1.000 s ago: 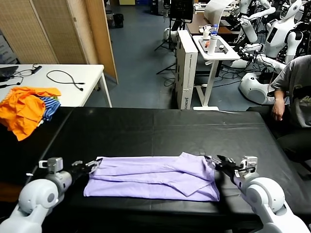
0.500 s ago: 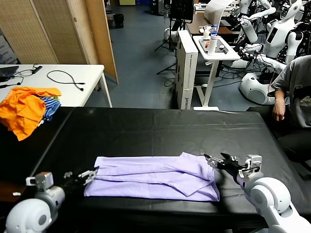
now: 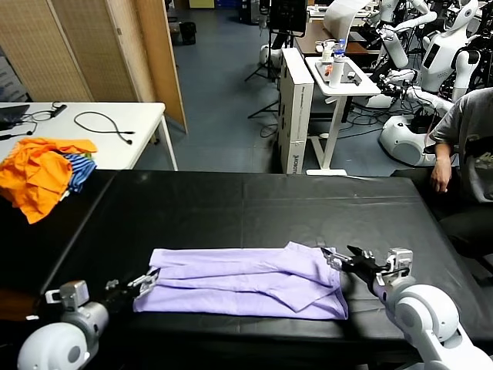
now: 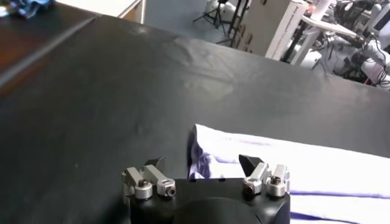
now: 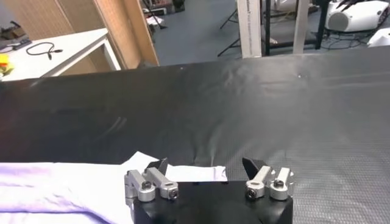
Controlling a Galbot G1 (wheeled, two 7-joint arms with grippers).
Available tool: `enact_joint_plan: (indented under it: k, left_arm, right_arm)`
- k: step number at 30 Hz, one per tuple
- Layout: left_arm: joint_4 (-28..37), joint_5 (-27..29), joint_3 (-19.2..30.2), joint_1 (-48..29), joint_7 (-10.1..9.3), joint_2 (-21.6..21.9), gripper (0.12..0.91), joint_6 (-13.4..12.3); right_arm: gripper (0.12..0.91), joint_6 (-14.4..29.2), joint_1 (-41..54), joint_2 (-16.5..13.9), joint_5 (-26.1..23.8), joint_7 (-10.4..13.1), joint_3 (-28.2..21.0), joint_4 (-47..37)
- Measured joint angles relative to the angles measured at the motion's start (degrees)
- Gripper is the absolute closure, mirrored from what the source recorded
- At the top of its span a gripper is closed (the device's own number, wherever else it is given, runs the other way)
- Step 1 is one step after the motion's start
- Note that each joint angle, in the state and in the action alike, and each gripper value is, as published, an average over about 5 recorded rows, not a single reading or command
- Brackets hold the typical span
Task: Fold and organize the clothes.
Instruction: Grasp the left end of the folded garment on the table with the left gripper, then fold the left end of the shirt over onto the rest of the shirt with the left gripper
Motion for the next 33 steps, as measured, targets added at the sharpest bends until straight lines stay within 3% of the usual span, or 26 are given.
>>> enact_joint_plan:
  k: [6,9,17,20,27,33]
  left_arm:
    - [0.78,0.44,0.16,0.03,0.26,-0.55,0.124,-0.75]
    - [0.91,0.46,0.17,0.13,0.34,-0.67,0.187,-1.35]
    - [0.91,2.20,0.98,0.66,0.55,-1.92,0.654,-2.32]
    - [0.83,3.41,1.33,0.86,0.63,-2.52,0.750,-2.68]
    - [0.79,4.69,1.58,0.90,0.67,-3.12,0.848,-3.09]
    - [0.61,8.44,1.55,0.81,1.10,-2.46,0.864,-4.17]
  right_arm:
    - [0.118,0.07,-0.08,0.04,-0.15,-0.05,-0.05,-0.05]
    - [0.118,0.13,-0.16,0.12,-0.36,-0.11,-0.10,-0.10]
    - [0.118,0.24,-0.19,0.33,-1.02,-0.44,-0.36,-0.17]
    - [0.118,0.34,-0.17,0.33,-1.27,-0.63,-0.35,-0.24]
    - [0.118,0.67,-0.15,0.60,-2.01,-1.09,-0.51,-0.38]
    - [0.118,0.98,-0.17,0.92,-2.35,-1.25,-0.61,-0.42]
